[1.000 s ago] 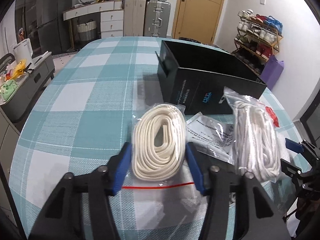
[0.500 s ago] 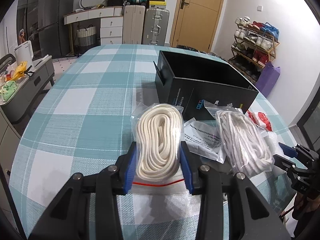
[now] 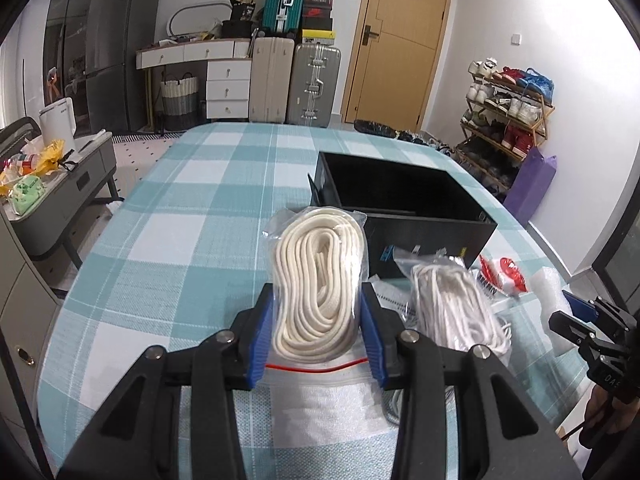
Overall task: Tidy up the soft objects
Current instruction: 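Lift the rope bag and foam and lower both into the black box, then release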
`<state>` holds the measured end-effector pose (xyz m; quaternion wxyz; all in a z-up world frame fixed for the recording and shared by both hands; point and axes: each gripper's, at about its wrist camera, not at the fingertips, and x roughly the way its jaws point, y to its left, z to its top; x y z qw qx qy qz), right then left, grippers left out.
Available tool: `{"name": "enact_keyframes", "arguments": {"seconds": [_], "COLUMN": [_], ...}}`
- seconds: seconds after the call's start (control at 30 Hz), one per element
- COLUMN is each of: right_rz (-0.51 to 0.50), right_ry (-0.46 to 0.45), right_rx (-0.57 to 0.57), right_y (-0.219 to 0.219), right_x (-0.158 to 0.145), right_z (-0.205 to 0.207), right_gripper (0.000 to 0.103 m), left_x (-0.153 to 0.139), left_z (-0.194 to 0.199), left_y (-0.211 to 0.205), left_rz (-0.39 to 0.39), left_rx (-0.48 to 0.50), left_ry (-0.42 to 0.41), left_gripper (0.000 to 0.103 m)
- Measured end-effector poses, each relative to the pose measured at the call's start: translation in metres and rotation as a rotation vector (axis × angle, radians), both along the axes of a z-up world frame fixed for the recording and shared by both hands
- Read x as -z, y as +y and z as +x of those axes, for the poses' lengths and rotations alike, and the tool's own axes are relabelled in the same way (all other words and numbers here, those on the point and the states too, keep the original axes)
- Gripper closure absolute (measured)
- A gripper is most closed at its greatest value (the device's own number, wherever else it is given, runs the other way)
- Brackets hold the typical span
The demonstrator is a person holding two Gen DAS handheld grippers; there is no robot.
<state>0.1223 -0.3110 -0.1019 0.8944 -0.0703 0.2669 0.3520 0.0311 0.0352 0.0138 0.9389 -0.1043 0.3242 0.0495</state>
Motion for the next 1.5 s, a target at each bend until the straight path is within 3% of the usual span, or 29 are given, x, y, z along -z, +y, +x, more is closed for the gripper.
{"name": "enact_keyframes", "arguments": {"seconds": [0.57,1.07,1.5], "right_rz": [0.099,0.122,0.115], "right_ry": [-0.051,-0.076,-0.074], "right_rx": [-0.044,-0.082,-0.123], "right_y": [0.009,0.034,0.059], "right_x": [-0.053,-0.094,-0.104], "right_z": [0.006,0.038,0.064], "right_gripper": [0.063,0.063,0.063], "left_x": [-0.029,-0.052,-0.05], "left_z": [0.011,0.047,0.08], "left_y": [0.001,-0.006,-0.007], "left_rz": [0.045,0.074,0.073], "left_rx": [0.01,0.036,0.064], "left_ry": [-0.071,-0.104,-0.093], "left_gripper": [0.064,0.064,0.064]}}
